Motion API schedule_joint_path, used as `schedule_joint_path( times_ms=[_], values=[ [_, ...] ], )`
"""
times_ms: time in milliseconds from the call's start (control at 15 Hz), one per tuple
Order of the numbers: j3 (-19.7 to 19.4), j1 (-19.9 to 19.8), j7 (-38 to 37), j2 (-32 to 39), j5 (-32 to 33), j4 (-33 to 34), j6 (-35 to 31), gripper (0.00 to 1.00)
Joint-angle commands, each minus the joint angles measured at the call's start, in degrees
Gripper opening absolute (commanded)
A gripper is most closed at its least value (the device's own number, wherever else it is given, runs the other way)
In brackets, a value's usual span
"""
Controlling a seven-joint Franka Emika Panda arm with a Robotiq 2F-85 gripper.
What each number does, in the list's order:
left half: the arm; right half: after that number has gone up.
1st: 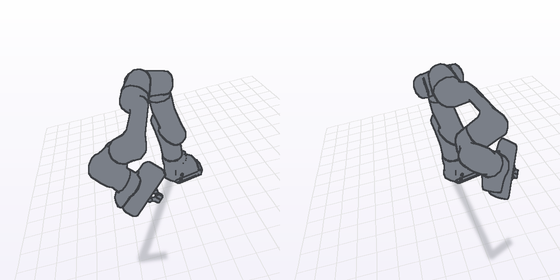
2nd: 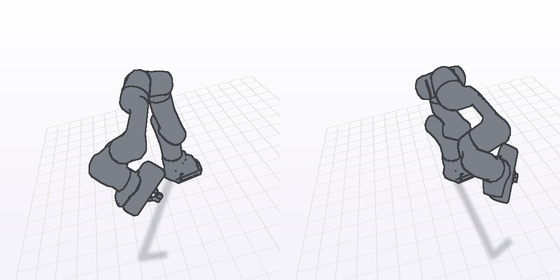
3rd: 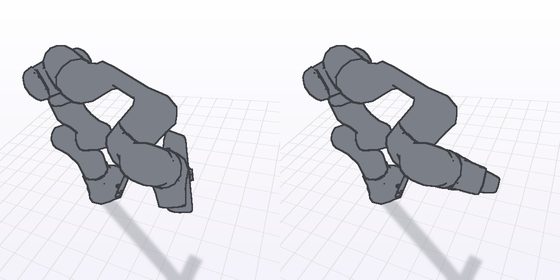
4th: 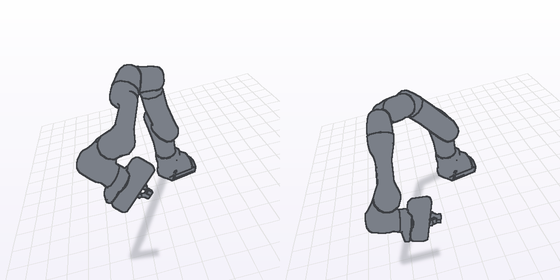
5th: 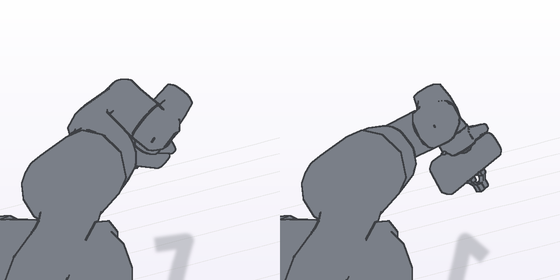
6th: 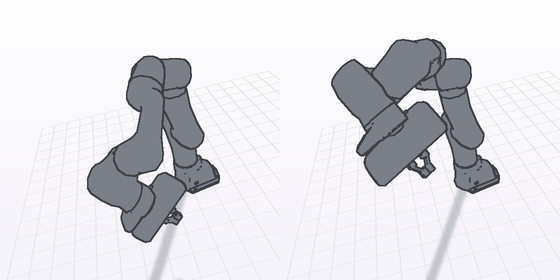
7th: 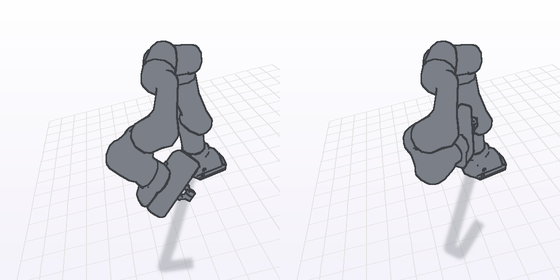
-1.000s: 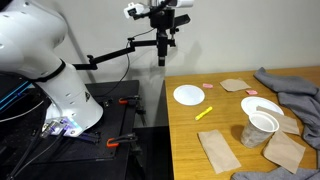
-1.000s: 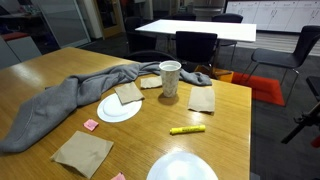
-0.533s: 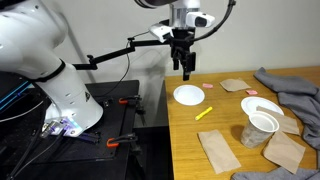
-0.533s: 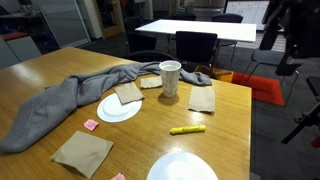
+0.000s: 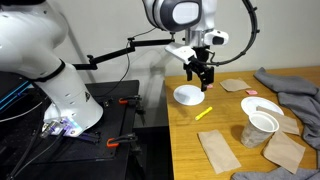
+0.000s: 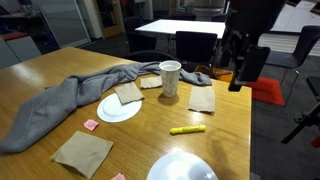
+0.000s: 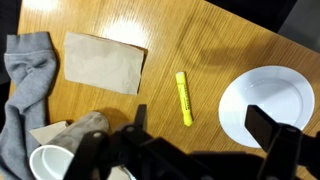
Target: Put the marker into the cup.
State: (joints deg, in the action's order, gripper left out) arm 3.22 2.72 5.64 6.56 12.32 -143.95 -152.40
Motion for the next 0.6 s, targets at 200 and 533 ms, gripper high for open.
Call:
schedule_joint_path(
  times_ms=[200,533],
  values=[
    [0.25,-0.94,7.52,6.37,-2.4,1.84,-6.16,1.0],
    [1.22,-1.97,11.08,9.85,-4.19,3.34,-7.86,1.0]
  ],
)
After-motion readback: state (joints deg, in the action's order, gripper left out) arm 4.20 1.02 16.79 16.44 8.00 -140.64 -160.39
